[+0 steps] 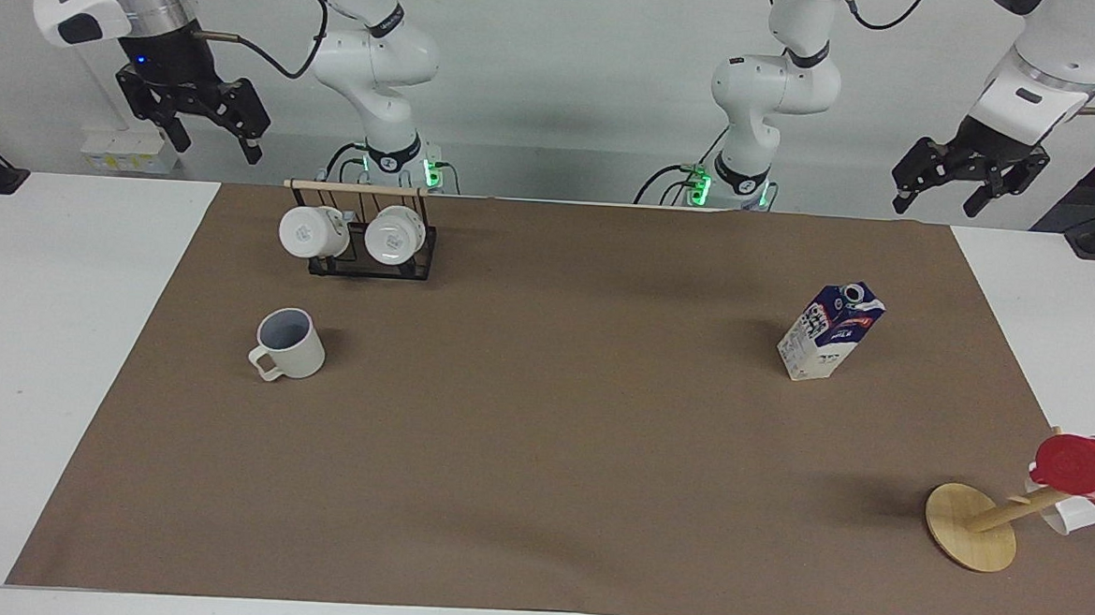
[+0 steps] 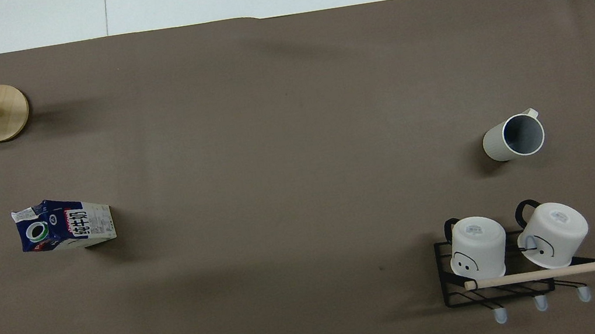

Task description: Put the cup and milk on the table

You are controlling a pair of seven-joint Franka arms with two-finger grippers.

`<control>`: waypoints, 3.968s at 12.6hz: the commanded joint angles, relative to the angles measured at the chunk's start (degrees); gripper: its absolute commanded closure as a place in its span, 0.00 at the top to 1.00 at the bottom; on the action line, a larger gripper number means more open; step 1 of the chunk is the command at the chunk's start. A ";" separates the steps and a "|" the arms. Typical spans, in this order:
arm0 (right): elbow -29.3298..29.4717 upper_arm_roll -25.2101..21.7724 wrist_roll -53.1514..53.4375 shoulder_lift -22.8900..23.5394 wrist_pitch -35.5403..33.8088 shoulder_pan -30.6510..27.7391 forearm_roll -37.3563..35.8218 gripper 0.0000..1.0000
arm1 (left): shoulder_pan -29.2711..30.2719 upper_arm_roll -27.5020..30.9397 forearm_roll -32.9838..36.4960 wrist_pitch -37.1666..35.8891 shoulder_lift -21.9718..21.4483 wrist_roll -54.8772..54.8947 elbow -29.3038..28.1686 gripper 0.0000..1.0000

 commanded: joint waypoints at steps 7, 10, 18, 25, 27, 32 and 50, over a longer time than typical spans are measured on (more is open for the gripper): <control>-1.95 0.75 0.54 -1.34 1.01 -0.63 0.71 1.00 | 0.37 -0.29 0.37 -1.17 -0.31 -0.08 0.57 1.00; -2.04 0.75 0.54 -1.34 1.01 -0.63 0.71 1.00 | 0.46 -0.20 0.37 -1.17 -0.31 -0.08 0.57 1.00; -2.22 0.75 0.54 -1.34 1.01 -0.63 0.71 1.00 | 0.46 -0.20 0.37 -1.17 -0.31 -0.08 0.57 1.00; -2.22 0.75 0.46 -1.43 1.01 -0.63 0.71 1.00 | 0.46 -0.20 0.37 -1.17 -0.31 -0.08 0.57 1.00; -2.22 0.75 0.46 -1.43 1.01 -0.63 0.71 1.00 | 0.46 -0.20 0.37 -1.26 -0.31 -0.08 0.57 1.00; -2.30 0.75 0.37 -1.34 1.10 -0.63 0.62 1.00 | 0.46 0.06 0.37 -1.43 -0.39 0.09 0.48 1.00; -35.52 0.58 -9.64 1.64 37.65 -5.28 0.97 1.00 | -0.42 -0.38 0.37 2.33 -3.99 -0.08 -8.55 1.00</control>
